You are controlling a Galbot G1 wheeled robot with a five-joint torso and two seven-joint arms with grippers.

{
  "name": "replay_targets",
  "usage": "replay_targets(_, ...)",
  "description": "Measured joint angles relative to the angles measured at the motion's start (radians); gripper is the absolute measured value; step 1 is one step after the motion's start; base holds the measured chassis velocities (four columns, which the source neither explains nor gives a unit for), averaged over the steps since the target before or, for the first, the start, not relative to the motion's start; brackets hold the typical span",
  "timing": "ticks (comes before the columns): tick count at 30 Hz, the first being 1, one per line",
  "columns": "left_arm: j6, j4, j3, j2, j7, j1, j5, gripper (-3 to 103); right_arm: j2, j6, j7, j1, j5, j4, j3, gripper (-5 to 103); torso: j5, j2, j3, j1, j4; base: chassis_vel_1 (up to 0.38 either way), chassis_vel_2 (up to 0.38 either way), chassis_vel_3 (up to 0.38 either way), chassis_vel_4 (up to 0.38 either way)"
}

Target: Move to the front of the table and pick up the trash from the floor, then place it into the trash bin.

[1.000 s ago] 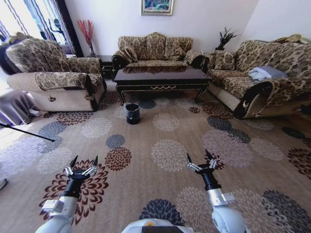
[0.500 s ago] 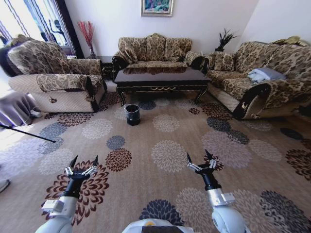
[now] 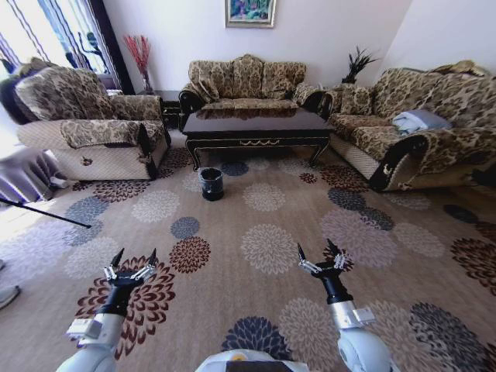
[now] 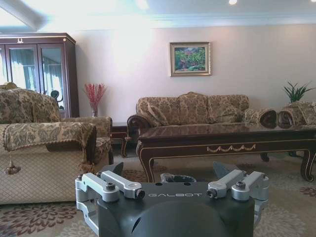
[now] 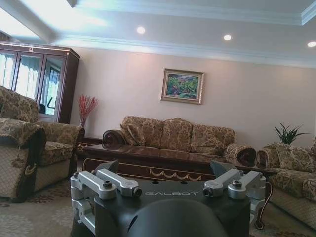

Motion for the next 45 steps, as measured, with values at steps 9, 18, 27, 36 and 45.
replay_targets(9,0.000,0.000,0.000,0.000,0.000,0.000,0.000,100,0.000,0.000,0.000,0.000,0.000,0.000,0.000,100,0.0000,0.045,0.026,0.020,0.0000,0.000,0.000,0.000,0.000)
replay_targets(18,0.000,0.000,0.000,0.000,0.000,0.000,0.000,100,0.000,0.000,0.000,0.000,0.000,0.000,0.000,100,0.0001,0.079,0.047,0.034,0.0000,0.000,0.000,0.000,0.000)
replay_targets(27,0.000,0.000,0.000,0.000,0.000,0.000,0.000,100,0.000,0.000,0.000,0.000,0.000,0.000,0.000,100,0.0001,0.118,0.068,0.051,0.0000,0.000,0.000,0.000,0.000)
replay_targets(36,0.000,0.000,0.000,0.000,0.000,0.000,0.000,100,0.000,0.000,0.000,0.000,0.000,0.000,0.000,100,0.0000,0.158,0.092,0.068,0.0000,0.000,0.000,0.000,0.000)
replay_targets(45,0.000,0.000,0.000,0.000,0.000,0.000,0.000,100,0.000,0.000,0.000,0.000,0.000,0.000,0.000,100,0.0000,0.200,0.116,0.085,0.0000,0.000,0.000,0.000,0.000)
